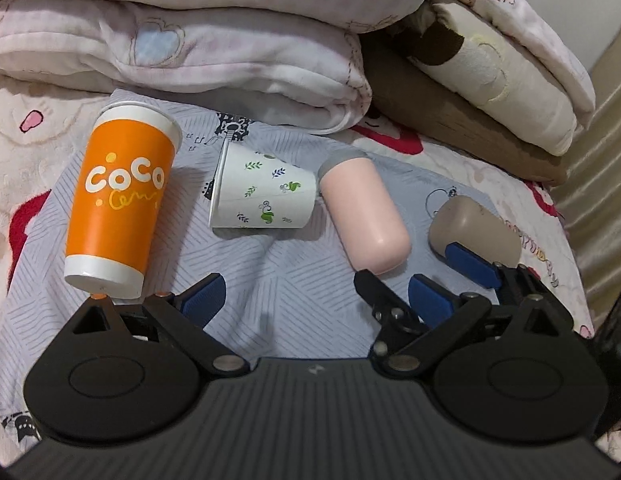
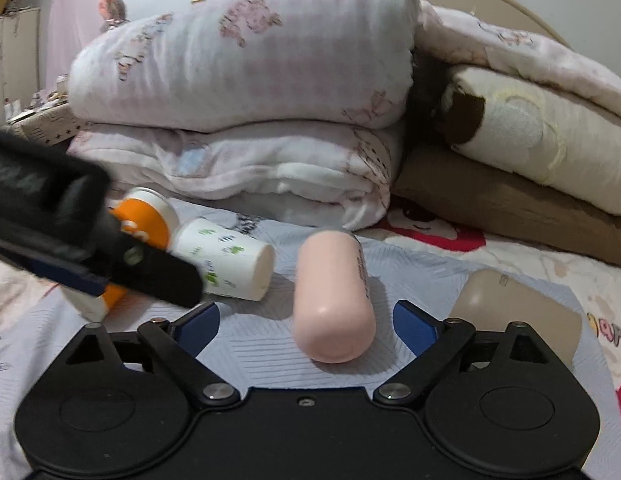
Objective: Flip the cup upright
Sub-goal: 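Move the right gripper down to the lying pink tumbler's base, then close the right gripper around the pink tumbler's base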
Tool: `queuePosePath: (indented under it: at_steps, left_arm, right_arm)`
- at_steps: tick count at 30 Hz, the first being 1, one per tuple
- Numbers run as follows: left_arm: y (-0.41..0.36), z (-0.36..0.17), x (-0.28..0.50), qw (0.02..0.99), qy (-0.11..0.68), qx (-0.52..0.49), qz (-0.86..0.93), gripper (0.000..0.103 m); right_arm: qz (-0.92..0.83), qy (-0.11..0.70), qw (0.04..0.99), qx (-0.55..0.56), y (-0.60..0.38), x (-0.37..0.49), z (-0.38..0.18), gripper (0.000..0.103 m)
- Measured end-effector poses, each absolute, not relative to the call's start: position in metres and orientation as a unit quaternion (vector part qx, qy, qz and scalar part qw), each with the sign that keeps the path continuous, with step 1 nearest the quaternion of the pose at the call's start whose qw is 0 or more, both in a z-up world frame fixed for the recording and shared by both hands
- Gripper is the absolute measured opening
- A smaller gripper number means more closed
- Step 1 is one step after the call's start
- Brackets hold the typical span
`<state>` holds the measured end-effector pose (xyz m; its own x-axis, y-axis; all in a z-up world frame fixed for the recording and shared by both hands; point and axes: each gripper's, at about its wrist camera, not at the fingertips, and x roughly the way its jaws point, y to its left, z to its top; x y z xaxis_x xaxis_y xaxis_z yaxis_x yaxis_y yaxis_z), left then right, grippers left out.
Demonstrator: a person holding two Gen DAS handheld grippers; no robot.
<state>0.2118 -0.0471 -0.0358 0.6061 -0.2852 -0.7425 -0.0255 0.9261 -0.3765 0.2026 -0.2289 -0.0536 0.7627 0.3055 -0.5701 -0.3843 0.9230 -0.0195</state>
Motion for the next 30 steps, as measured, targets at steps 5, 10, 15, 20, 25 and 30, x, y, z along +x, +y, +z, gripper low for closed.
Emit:
queuePosePath:
  at_steps: [5,10,15,20,25,30]
  left_arm:
    - [-0.047,-0.048,0.217,0.879,0.434,-0.183,-0.078,0.099]
    - [-0.05,-0.059,0.222,0.874,0.436,-0.191,-0.095,0.099]
    - [-0.047,-0.067,0.227,0.867,0.44,-0.207,-0.107,0.099]
    - [-0.044,-0.074,0.23,0.86,0.446,-0.22,-0.111,0.099]
    - [-0.042,-0.076,0.231,0.858,0.446,-0.23,-0.115,0.099]
    - [-0.042,-0.076,0.231,0.857,0.446,-0.228,-0.116,0.099]
  right_arm:
    - [0.17,0.295,0.935,-0.094,-0.226,0.216,-0.077,0.094]
    - [0.172,0.3,0.934,-0.09,-0.225,0.227,-0.087,0.094]
    - [0.178,0.302,0.933,-0.078,-0.228,0.234,-0.091,0.086]
    - [0.176,0.306,0.932,-0.08,-0.228,0.237,-0.097,0.071]
    - [0.175,0.308,0.933,-0.069,-0.23,0.238,-0.096,0.067]
    - [0.169,0.316,0.932,-0.056,-0.229,0.239,-0.095,0.067]
